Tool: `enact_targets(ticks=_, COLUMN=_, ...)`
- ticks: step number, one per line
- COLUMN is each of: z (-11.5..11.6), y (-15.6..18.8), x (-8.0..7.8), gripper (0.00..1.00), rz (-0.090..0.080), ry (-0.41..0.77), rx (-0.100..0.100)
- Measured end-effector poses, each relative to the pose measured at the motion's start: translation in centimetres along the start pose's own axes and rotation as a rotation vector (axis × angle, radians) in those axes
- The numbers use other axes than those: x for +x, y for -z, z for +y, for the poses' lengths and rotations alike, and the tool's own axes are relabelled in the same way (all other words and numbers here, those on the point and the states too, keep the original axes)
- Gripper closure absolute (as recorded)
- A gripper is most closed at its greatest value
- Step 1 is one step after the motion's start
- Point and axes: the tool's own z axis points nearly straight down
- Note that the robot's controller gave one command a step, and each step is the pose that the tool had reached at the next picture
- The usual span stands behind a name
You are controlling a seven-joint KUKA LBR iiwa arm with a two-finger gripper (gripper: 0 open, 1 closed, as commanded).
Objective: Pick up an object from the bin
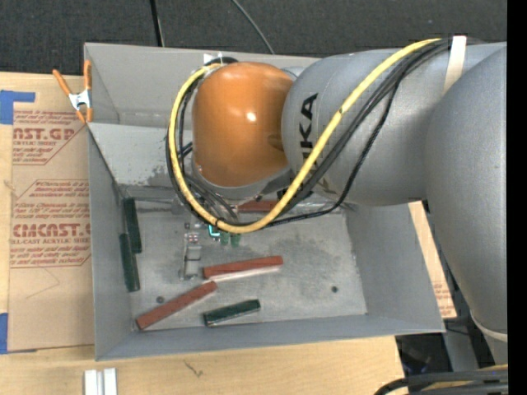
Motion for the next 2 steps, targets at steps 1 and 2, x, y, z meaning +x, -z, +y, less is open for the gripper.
enact_targets(ticks=1, z=-0.1, y=0.4, x=-0.2, gripper=0.00, rz=-0.007, ry=-0.002, rx=-0.001)
enact_targets(ticks=2, z=-3.4, y=-5.8, x=-1.0, gripper=0.00, rz=-0.012, ry=0.075, rx=-0.001)
